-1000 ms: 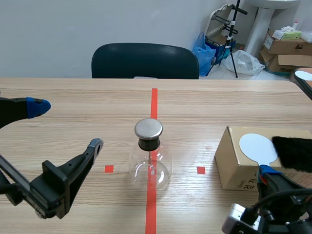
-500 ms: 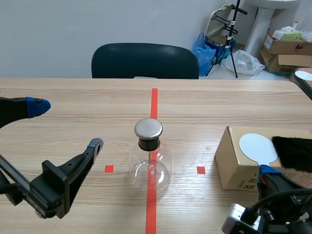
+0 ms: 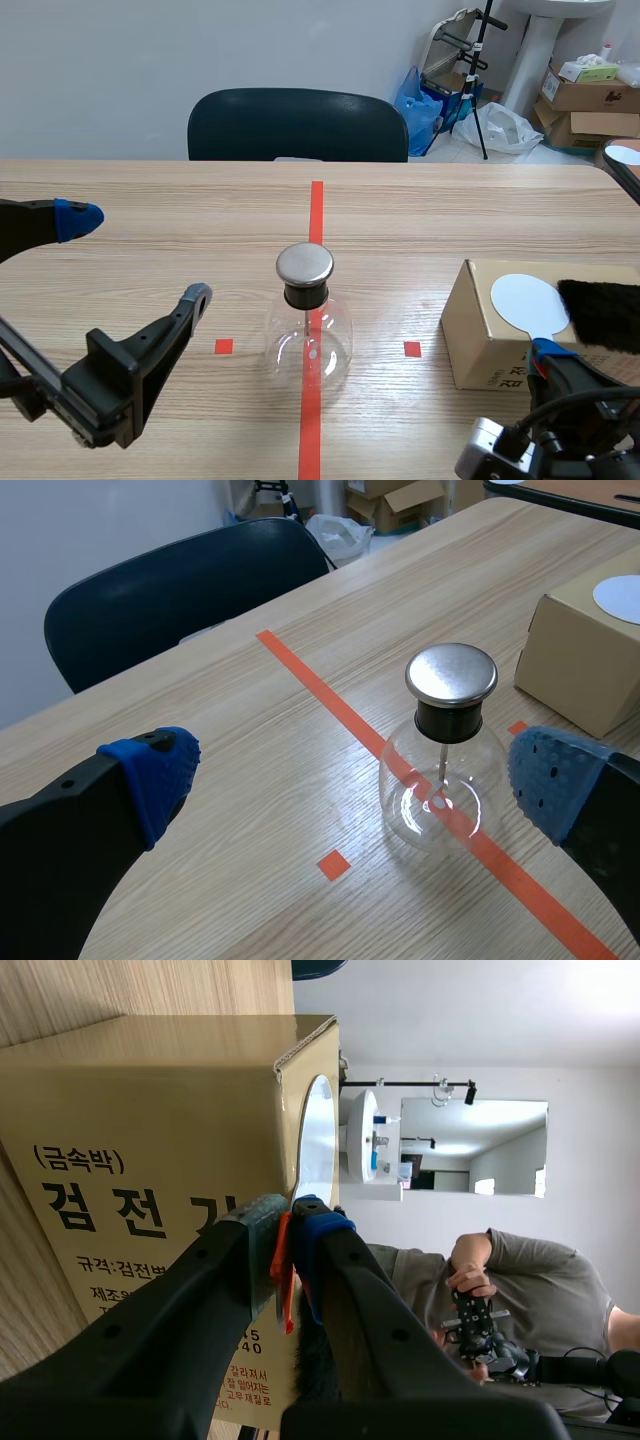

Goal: Do the electroscope experiment

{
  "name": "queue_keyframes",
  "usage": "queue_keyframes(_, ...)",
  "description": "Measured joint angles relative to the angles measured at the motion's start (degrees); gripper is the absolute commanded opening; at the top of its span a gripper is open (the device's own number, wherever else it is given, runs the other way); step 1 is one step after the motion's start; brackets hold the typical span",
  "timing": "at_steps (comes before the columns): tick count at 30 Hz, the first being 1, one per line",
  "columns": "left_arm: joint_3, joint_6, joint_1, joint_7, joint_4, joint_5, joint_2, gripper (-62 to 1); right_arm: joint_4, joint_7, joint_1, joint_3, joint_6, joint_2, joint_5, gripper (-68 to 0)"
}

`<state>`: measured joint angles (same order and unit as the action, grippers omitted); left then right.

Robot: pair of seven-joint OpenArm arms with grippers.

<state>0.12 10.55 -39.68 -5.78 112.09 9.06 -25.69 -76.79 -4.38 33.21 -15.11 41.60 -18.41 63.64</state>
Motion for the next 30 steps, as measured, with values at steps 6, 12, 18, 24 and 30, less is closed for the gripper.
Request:
queue_keyframes(6, 0.0, 0.0, 0.0, 0.0, 0.0, 0.0, 0.0, 1.4, 0.0, 0.0, 0.0, 0.0, 0.0, 0.0, 0.0, -66.7)
queue_keyframes(12, 3.1, 0.1, 1.1, 0.7, -0.5, 0.0, -2.3, -38.0, 0.0, 0.0, 0.0, 0.0, 0.0, 0.0, 0.7, -66.5)
queue_keyframes(18, 3.9, 5.3, 4.9, 0.4, -6.6, 0.0, -6.9, -59.0, -0.1, 1.3, 0.0, 0.0, 0.0, 0.0, 2.6, -66.5)
queue_keyframes(24, 9.8, 12.9, 13.4, -4.9, -17.2, 0.0, -10.4, -59.0, -3.6, 7.9, 0.7, 0.0, -0.1, 0.0, 7.2, -66.4)
queue_keyframes(30, 16.7, 15.8, 23.6, -9.6, -31.9, 0.0, -10.8, -58.2, -8.0, 14.4, 0.7, -2.7, -0.1, -0.8, 9.5, -66.4)
